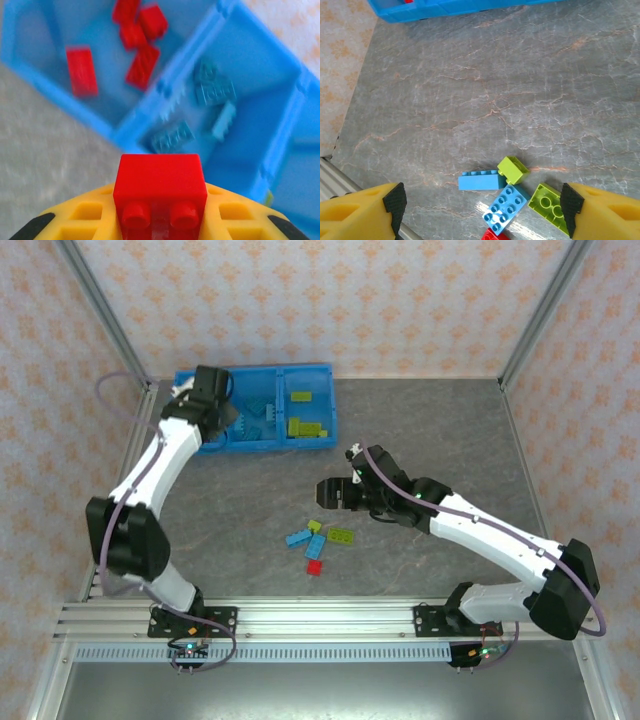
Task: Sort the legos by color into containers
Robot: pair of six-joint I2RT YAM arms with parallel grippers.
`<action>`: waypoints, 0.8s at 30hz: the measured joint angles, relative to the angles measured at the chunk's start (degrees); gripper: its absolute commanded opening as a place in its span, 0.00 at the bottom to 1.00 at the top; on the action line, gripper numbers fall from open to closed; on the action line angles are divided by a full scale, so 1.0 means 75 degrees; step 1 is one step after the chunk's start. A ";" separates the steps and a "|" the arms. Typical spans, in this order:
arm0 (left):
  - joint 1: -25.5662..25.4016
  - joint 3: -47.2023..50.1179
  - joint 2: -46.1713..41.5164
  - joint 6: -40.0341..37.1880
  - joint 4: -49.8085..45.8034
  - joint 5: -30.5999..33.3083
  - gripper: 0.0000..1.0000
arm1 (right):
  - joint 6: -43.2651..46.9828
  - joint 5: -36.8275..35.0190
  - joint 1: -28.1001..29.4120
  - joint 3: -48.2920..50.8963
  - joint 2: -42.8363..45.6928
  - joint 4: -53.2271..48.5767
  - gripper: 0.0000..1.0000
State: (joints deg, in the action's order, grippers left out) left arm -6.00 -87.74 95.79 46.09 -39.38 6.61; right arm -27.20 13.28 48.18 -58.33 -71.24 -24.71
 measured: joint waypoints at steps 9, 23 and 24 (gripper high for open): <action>0.1262 -0.2809 0.3311 -0.0950 -0.0323 0.0154 0.54 | -0.0440 -0.0458 0.0000 0.0251 0.0542 -0.0181 0.82; 0.1250 -0.1515 0.1026 -0.1297 -0.0437 -0.0871 0.64 | -0.0749 -0.1262 0.0003 0.0414 0.0373 -0.0615 0.82; 0.1157 -0.1215 0.0589 -0.1387 -0.0373 -0.0930 0.64 | -0.0749 -0.1265 0.0003 0.0414 0.0216 -0.0673 0.82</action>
State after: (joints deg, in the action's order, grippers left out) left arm 2.68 -96.86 100.20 35.68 -42.17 -0.36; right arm -32.82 3.79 48.21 -55.22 -69.63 -29.76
